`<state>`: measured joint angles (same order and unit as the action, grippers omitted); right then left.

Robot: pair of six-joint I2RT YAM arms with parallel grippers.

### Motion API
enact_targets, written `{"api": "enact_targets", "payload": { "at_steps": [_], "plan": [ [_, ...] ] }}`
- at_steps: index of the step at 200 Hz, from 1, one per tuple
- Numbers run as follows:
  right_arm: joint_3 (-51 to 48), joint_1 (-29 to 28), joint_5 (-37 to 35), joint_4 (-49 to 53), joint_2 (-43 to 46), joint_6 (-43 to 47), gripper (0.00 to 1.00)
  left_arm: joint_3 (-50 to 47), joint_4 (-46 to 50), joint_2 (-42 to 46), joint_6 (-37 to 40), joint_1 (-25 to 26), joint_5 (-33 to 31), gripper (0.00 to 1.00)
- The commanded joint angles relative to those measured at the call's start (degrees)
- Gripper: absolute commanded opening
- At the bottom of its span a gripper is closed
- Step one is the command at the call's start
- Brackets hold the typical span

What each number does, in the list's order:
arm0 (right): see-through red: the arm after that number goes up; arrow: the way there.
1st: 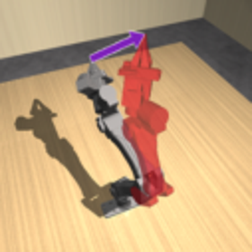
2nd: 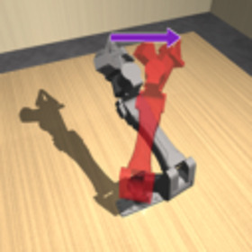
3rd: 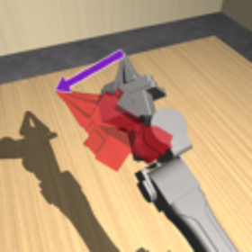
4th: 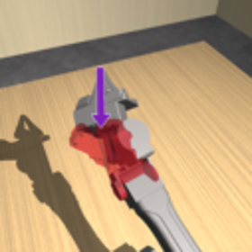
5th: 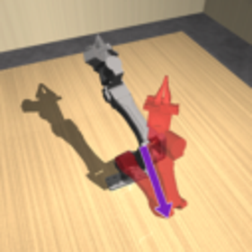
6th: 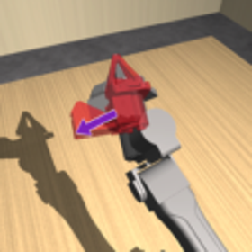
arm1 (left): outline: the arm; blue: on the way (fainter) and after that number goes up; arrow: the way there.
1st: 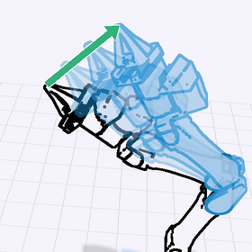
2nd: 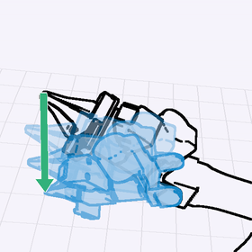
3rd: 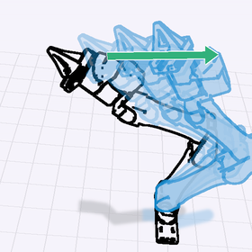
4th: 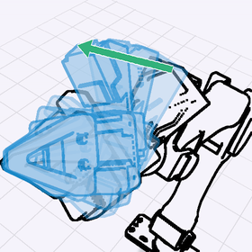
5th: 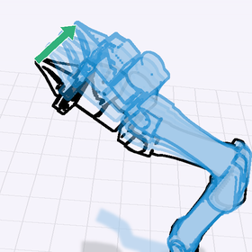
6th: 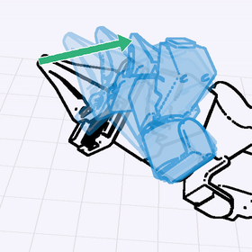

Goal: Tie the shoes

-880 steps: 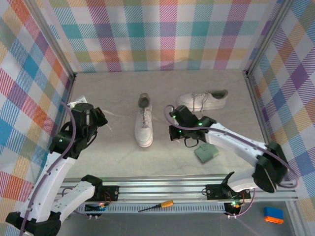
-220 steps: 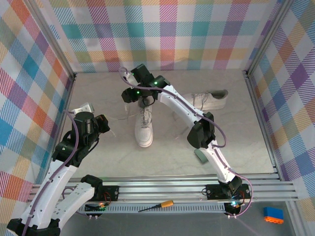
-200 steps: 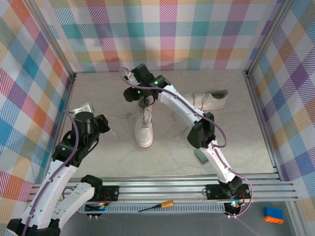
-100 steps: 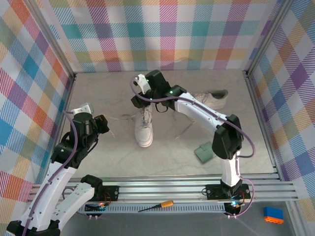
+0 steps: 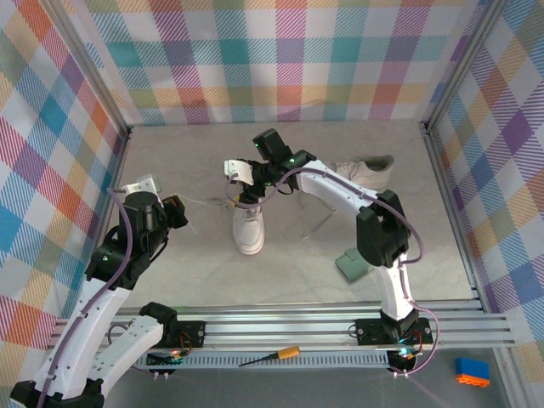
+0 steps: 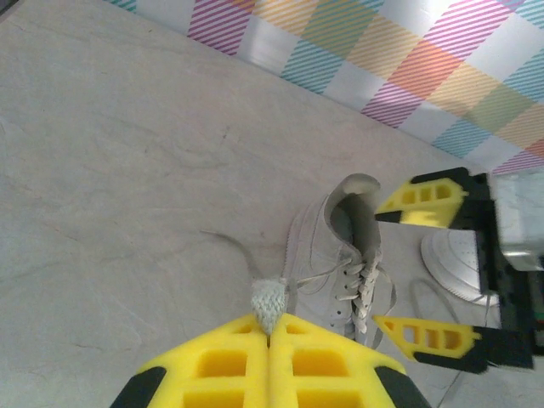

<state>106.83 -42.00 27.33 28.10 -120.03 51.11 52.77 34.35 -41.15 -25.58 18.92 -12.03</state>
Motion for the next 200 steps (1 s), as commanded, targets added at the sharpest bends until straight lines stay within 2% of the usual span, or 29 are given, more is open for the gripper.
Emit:
{"api": "enact_targets", "payload": {
  "at_steps": [1, 16, 88, 112, 149, 166, 185, 200],
  "plan": [
    [7.4, 0.3, 6.4, 11.1, -5.1, 10.1, 0.79, 2.5, 0.8, 0.3, 1.4, -0.5, -0.6, 0.0],
    [11.2, 0.2, 7.6, 13.8, -8.2, 12.7, 0.75, 2.8, 1.2, 0.6, 1.5, -0.5, -0.7, 0.0],
    [23.5, -2.5, 4.6, 16.1, -19.6, 14.4, 0.71, 3.0, 2.1, 1.6, 1.6, -0.5, -1.0, 0.0],
    [24.8, -2.9, 3.7, 16.6, -21.4, 15.4, 0.7, 2.9, 2.2, 2.1, 1.6, -0.5, -1.1, 0.0],
    [24.9, -3.0, 6.2, 17.9, -21.7, 15.9, 0.65, 2.8, 2.0, 1.9, 1.5, -0.5, -1.0, 0.0],
    [25.2, -3.2, 8.6, 18.7, -21.7, 15.6, 0.58, 2.7, 2.0, 2.0, 1.4, -0.5, -1.0, 0.0],
    [25.4, -3.2, 9.6, 19.1, -21.4, 14.8, 0.41, 2.7, 2.2, 2.0, 1.3, -0.5, -1.1, 0.0],
    [25.4, -3.2, 9.2, 19.5, -20.9, 14.6, 0.33, 2.8, 2.4, 2.0, 1.4, -0.5, -1.1, 0.0]
  ]
}}
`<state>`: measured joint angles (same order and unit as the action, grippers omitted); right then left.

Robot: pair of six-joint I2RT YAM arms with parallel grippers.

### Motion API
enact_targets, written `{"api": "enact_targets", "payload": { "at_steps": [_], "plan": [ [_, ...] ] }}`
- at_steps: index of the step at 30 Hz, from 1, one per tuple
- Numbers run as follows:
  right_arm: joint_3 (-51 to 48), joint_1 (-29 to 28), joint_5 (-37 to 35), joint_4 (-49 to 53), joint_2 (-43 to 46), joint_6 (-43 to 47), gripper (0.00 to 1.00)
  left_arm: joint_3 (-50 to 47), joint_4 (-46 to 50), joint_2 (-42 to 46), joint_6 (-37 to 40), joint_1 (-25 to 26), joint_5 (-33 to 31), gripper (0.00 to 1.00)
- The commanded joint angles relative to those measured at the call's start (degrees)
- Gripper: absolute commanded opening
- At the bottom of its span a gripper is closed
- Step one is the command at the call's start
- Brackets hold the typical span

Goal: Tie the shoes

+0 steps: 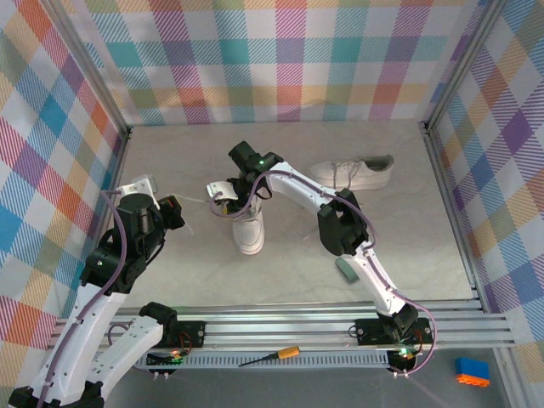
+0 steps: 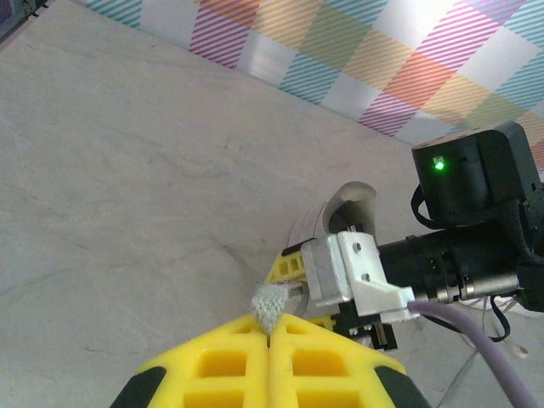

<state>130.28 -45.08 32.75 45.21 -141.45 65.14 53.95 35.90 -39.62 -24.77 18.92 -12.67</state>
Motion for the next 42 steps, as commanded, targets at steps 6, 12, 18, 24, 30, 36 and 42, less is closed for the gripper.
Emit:
{"api": "enact_targets", "payload": {
  "at_steps": [6, 12, 18, 24, 30, 36, 42],
  "plan": [
    [1.3, 0.3, 0.5, 3.1, 3.3, -0.1, 0.2, 1.5, 1.2, 0.8, 0.5, -0.5, -0.4, 0.0],
    [-1.9, 0.5, -1.7, 3.8, 9.3, -1.3, 0.07, 1.2, -0.6, -0.6, 0.8, -0.5, 5.0, 0.0],
    [-9.0, 1.0, -5.5, 2.9, 15.9, -2.6, 0.04, 0.9, -2.3, -1.8, 1.1, -0.5, 9.3, 0.0],
    [-13.1, 1.5, -9.3, 5.1, 19.9, -2.6, 0.04, 0.5, -3.6, -4.2, 0.9, -0.4, 13.4, 0.0],
    [-13.6, 2.1, -9.5, 11.6, 20.6, -1.6, 0.03, -1.4, -4.5, -6.7, -1.5, 0.7, 14.4, 0.0],
    [-12.4, 3.5, -2.4, 10.8, 19.7, -10.2, 0.0, -4.8, -3.4, -9.9, -6.5, 0.9, 7.9, 0.0],
    [-11.3, 4.0, 4.4, 9.4, 19.4, -24.3, 0.0, -4.1, -3.9, -15.9, -8.8, 0.5, 0.4, 0.0]
  ]
}}
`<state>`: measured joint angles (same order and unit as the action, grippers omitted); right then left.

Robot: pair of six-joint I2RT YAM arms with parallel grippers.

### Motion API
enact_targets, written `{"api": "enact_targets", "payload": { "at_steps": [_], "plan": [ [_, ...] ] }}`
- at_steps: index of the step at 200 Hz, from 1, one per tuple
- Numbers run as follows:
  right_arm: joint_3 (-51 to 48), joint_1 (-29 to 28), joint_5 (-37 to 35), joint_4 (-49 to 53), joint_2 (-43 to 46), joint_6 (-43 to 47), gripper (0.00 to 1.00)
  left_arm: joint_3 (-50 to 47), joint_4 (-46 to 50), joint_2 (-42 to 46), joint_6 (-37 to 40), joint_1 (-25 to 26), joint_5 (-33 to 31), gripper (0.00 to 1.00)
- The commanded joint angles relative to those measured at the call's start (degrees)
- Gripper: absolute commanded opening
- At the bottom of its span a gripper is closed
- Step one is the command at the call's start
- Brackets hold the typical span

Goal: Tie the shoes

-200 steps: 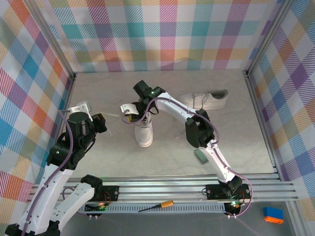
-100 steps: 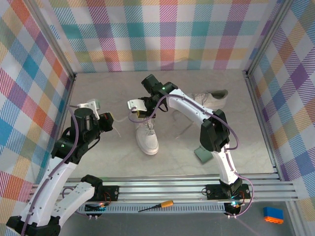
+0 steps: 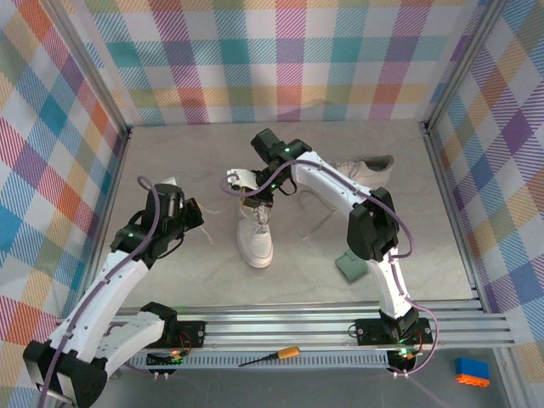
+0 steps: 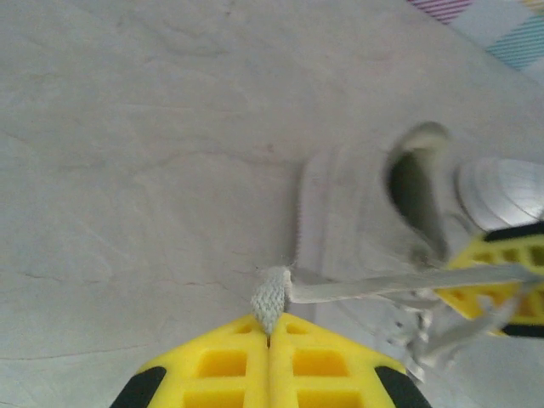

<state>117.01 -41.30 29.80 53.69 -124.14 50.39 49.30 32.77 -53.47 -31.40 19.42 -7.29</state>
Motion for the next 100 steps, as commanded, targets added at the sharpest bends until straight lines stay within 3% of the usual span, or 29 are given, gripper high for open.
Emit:
{"api": "enact_targets", "payload": {
  "at_steps": [1, 25, 56, 78, 100],
  "plan": [
    [1.7, 0.3, 7.2, 0.0, 2.0, -12.4, 0.0, 0.8, -1.5, -3.3, -2.0, -0.2, -5.1, 0.0],
    [0.8, 0.8, 7.0, -1.4, 1.6, -19.9, 0.0, 1.6, -4.6, -7.4, -1.5, -0.8, -5.0, 0.0],
    [0.8, 2.2, 1.1, -4.3, 1.7, -31.2, 0.0, 3.7, -8.6, -12.3, -0.7, -1.8, -3.2, 0.05],
    [0.3, 3.1, -2.6, -5.2, 1.8, -37.2, 0.0, 5.3, -10.0, -15.7, 0.0, -1.8, -0.7, 0.15],
    [1.4, 4.3, -1.5, -2.4, 0.0, -41.9, 0.0, 3.7, -11.2, -15.5, -0.6, -1.8, -0.2, 0.28]
  ]
}}
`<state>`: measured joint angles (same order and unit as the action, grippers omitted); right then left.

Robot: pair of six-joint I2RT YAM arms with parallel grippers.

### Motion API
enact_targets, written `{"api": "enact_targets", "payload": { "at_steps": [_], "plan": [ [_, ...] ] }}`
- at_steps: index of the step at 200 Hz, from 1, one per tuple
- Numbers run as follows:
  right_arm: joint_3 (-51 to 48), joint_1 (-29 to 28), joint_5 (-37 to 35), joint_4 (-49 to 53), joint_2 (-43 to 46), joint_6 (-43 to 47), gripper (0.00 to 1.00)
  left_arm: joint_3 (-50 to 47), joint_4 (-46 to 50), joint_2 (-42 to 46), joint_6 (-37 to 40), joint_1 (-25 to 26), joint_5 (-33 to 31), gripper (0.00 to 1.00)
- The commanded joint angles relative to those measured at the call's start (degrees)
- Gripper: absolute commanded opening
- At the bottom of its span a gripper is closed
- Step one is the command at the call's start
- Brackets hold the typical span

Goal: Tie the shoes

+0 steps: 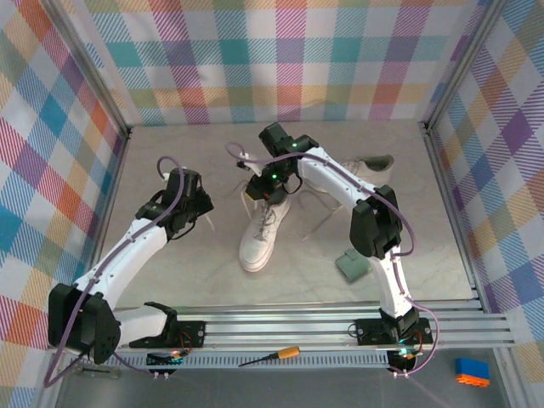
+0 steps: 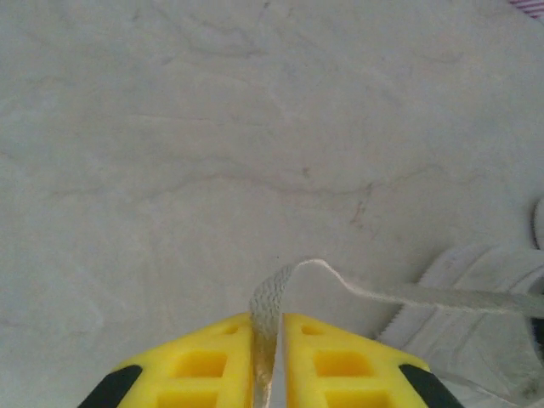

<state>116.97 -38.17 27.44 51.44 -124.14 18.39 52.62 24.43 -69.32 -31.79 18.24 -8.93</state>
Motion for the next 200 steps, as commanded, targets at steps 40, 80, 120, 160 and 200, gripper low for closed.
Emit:
{"api": "enact_targets", "payload": {
  "at_steps": [40, 80, 120, 160, 200],
  "plan": [
    [-0.3, 3.6, 9.5, 0.2, -1.3, -18.9, 0.0, -6.4, -3.3, 5.9, -1.3, -0.6, 0.5, 0.6],
    [-1.6, 5.1, 21.2, -3.2, -2.8, -30.1, 0.0, -14.4, -17.5, 10.2, 4.2, 4.5, 12.7, 0.51],
    [-3.5, 5.1, 24.0, -7.5, -3.0, -39.1, 0.0, -14.6, -25.0, 6.9, 10.4, 10.9, 14.3, 0.47],
    [-4.0, 5.2, 25.2, -9.5, -4.1, -44.9, 0.0, -12.9, -29.0, 1.4, 15.6, 13.2, 15.6, 0.52],
    [-3.9, 5.2, 25.6, -9.3, -4.5, -45.8, 0.0, -10.8, -31.2, -4.1, 17.8, 13.5, 15.5, 0.56]
  ]
}}
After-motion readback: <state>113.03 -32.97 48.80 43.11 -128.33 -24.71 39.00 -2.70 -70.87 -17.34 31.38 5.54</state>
